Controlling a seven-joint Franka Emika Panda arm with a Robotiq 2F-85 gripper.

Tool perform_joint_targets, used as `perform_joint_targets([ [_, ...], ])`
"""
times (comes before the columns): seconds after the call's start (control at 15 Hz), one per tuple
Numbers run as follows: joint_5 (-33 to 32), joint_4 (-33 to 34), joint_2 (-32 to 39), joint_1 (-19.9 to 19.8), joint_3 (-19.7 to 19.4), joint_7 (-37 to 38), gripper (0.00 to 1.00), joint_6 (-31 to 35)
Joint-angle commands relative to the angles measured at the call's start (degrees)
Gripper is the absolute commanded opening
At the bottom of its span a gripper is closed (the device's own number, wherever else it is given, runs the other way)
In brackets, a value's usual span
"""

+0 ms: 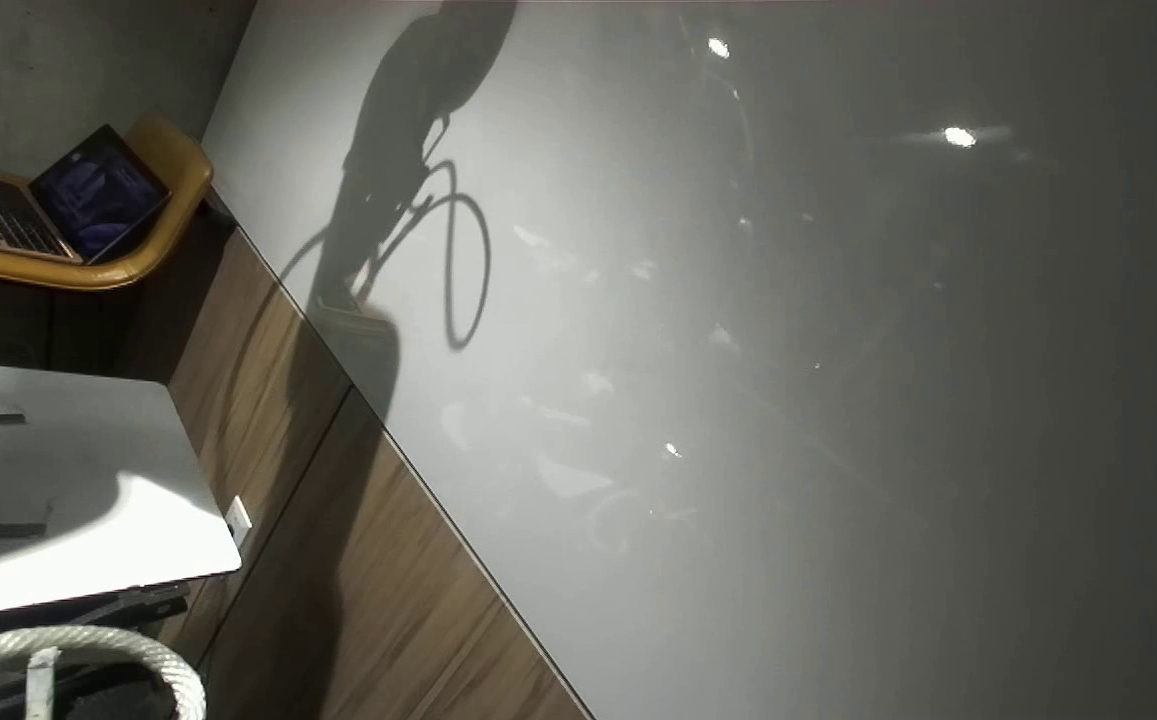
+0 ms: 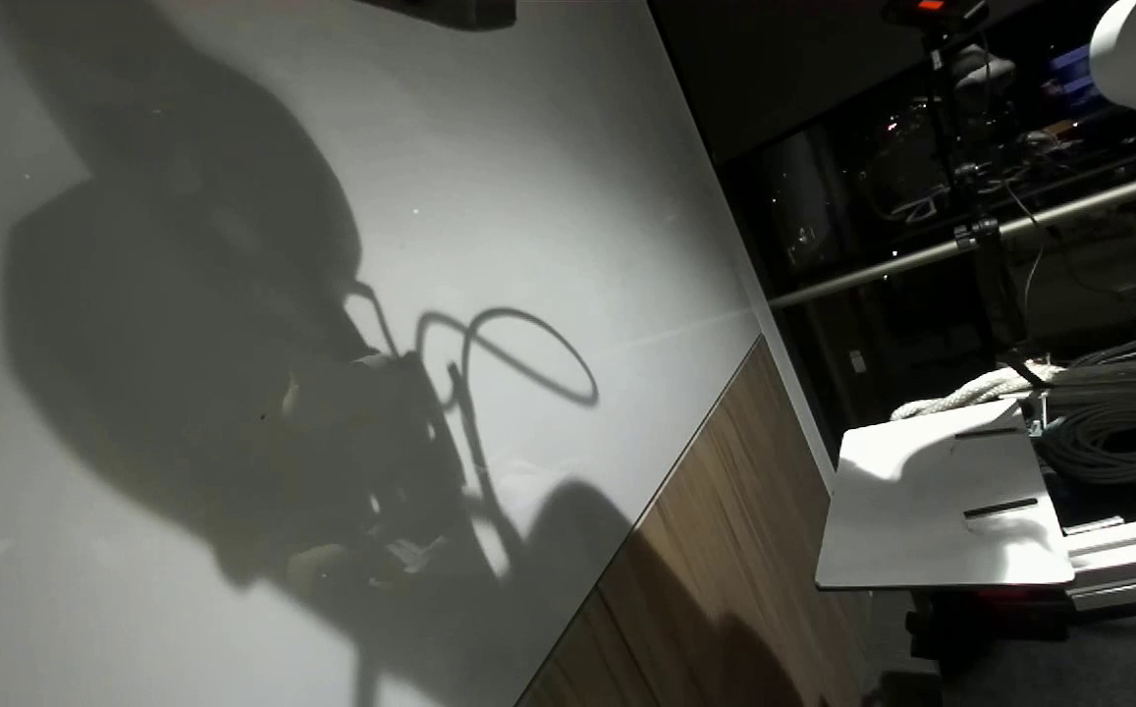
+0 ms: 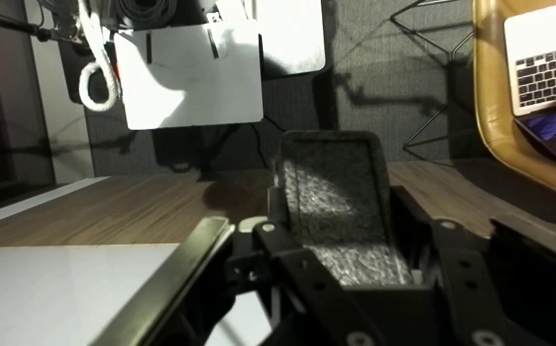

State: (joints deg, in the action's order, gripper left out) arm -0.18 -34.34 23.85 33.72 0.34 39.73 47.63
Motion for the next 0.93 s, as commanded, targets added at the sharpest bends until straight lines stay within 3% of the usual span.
perform_joint_targets([
  [0.0,3.46,-8.43,-6.9,-2.82,3.73,5.08,0.29,0.0],
  [0.13,2.22,-11.94,-9.84,-3.35,4.94,5.15,0.29,0.0],
  [0.2,2.8,-16.05,-12.65,-2.25,2.89,4.77,0.29,1.37],
  [0.6,6.49,-33.23,-25.12,-3.37,2.16,6.49,0.29,5.93],
  [0.87,0.98,-44.95,-33.81,-2.83,2.33,2.65,0.29,9.26],
])
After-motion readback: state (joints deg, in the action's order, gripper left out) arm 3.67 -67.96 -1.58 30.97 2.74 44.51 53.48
